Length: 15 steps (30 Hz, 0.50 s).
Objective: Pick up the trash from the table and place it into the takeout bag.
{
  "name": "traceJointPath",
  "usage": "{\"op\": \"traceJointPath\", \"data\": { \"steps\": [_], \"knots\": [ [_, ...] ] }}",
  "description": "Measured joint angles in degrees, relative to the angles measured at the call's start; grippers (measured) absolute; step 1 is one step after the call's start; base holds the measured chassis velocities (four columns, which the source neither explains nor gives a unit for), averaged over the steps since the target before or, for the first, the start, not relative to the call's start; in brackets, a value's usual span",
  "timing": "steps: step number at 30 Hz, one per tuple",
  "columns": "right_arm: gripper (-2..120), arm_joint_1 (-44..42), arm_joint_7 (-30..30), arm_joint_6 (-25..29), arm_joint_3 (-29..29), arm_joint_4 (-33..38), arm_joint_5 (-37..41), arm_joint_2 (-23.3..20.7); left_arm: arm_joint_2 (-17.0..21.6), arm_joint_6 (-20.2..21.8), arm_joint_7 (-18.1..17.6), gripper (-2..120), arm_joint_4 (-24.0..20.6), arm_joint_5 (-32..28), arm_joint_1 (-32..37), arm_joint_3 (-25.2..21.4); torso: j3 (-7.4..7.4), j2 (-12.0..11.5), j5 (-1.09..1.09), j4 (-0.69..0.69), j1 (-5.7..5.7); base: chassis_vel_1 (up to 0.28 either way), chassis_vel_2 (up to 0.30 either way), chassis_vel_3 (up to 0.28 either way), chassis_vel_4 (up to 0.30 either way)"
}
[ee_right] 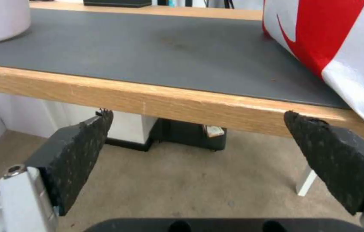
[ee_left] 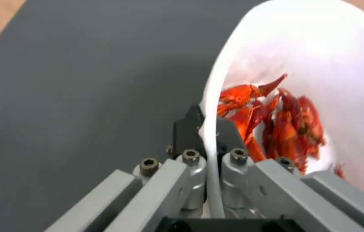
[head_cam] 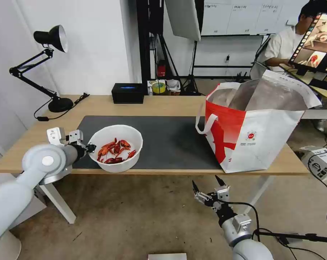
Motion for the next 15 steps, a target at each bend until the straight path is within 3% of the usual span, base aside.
{"op": "traceJointPath", "data": {
  "steps": [9,15],
  "knots": [
    [100,0.0,0.0,0.0,0.0,0.0,0.0,0.0,0.58,-1.85,2.95,0,-0.79,-1.0,-7.82,1.9,0.0,0.0,0.01,0.0,0.0,0.0,0.0,0.0,0.0],
    [100,0.0,0.0,0.0,0.0,0.0,0.0,0.0,0.79,-2.33,3.0,0,-1.11,-3.03,-13.36,4.49,0.0,0.0,0.0,0.0,0.0,0.0,0.0,0.0,0.0]
  ]
}}
